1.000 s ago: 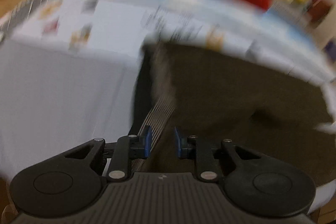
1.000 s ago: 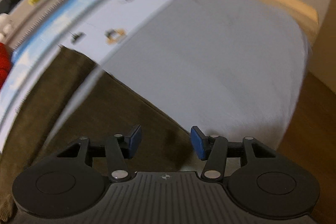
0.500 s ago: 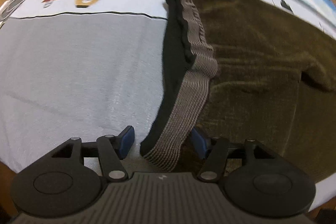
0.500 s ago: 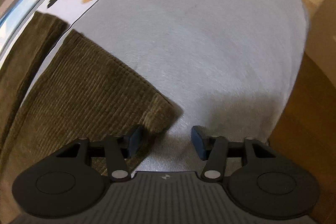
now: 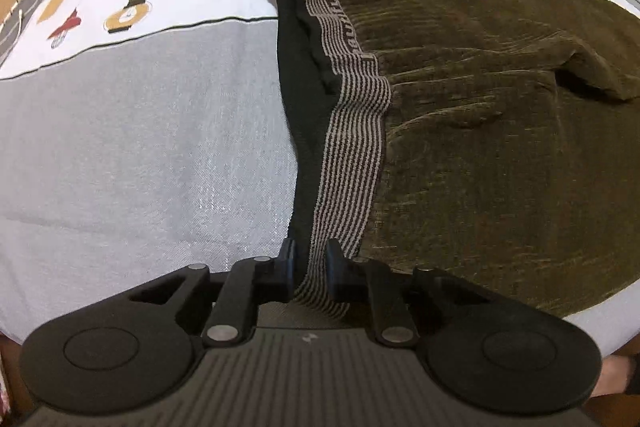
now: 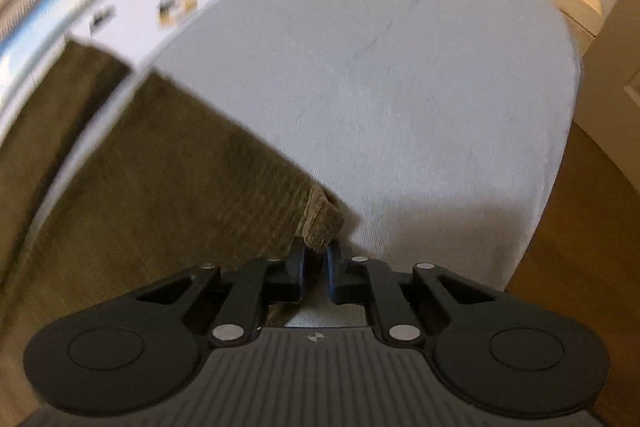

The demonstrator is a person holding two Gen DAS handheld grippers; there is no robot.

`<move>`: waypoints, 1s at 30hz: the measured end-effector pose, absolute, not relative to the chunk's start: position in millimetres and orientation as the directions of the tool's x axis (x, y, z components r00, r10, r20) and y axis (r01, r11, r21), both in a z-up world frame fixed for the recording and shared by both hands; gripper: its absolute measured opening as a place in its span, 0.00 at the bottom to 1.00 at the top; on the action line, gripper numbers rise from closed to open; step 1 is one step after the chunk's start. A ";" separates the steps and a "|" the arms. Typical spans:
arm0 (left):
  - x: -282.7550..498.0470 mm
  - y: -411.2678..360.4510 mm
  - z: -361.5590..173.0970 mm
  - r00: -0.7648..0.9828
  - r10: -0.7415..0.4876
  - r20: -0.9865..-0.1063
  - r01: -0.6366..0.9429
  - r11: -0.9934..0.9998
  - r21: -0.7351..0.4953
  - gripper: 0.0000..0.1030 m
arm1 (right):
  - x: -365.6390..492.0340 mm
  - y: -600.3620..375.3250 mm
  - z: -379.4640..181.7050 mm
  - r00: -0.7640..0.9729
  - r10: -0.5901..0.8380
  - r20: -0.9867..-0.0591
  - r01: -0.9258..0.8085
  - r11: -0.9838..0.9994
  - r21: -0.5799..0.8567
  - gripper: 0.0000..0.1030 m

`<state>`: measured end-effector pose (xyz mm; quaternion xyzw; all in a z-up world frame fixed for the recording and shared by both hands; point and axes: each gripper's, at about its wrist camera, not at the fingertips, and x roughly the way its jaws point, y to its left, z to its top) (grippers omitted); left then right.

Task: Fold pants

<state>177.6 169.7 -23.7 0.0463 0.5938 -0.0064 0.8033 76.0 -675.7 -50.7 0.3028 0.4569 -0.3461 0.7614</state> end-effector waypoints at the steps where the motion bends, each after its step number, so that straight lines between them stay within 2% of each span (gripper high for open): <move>1: 178.9 170.0 -20.6 0.300 0.053 -0.952 0.058 0.996 0.074 0.23 | 76.7 -674.5 -48.2 0.333 -0.271 -0.903 0.804 0.582 0.122 0.16; 4: 175.0 167.4 -2.0 0.394 0.071 -0.917 0.058 0.993 0.102 0.29 | 75.6 -670.1 -32.0 0.353 -0.330 -0.876 0.808 0.580 0.107 0.23; 8: 172.2 156.8 11.0 0.456 -0.063 -0.888 0.137 0.991 0.000 0.31 | 72.1 -654.6 -3.1 0.429 -0.416 -0.802 0.777 0.623 0.093 0.36; 10: 171.3 145.7 1.2 0.412 -0.087 -0.907 0.199 0.980 -0.003 0.32 | 73.1 -644.4 1.3 0.483 -0.388 -0.785 0.723 0.682 0.108 0.41; 11: 171.0 140.8 -9.6 0.359 -0.069 -0.931 0.218 0.976 0.012 0.33 | 73.2 -641.1 -1.2 0.501 -0.344 -0.794 0.692 0.711 0.128 0.47; 12: 172.2 137.7 -24.6 0.287 -0.019 -0.958 0.231 0.972 0.050 0.32 | 75.2 -639.8 -9.1 0.503 -0.274 -0.820 0.658 0.737 0.157 0.49; 14: 169.9 131.3 -35.5 0.263 0.033 -0.964 0.283 0.953 0.110 0.34 | 84.1 -636.6 -36.0 0.401 -0.137 -0.906 0.623 0.766 0.160 0.48; 16: 173.4 131.9 -29.6 0.273 0.016 -0.962 0.255 0.963 0.088 0.40 | 85.1 -633.2 -48.3 0.313 -0.137 -0.940 0.619 0.780 0.092 0.47; 18: 173.1 130.0 -18.4 0.317 -0.014 -0.948 0.229 0.971 0.062 0.45 | 84.9 -632.9 -37.2 0.352 -0.179 -0.918 0.607 0.791 0.079 0.47; 20: 172.5 127.2 -9.9 0.364 -0.027 -0.931 0.224 0.973 0.060 0.59 | 83.1 -631.9 -22.2 0.420 -0.191 -0.887 0.599 0.793 0.113 0.47; 21: 172.9 126.3 -6.2 0.383 -0.030 -0.923 0.215 0.975 0.057 0.62 | 82.4 -629.9 -14.3 0.456 -0.188 -0.870 0.592 0.794 0.140 0.47; 27: 176.6 116.0 2.4 0.445 -0.018 -0.895 0.200 0.976 0.080 0.65 | 97.4 -593.8 21.8 0.583 -0.209 -0.785 0.518 0.840 0.161 0.47; 30: 178.9 112.5 8.3 0.491 -0.009 -0.871 0.185 0.978 0.095 0.71 | 111.6 -572.7 37.9 0.639 -0.217 -0.738 0.477 0.864 0.158 0.47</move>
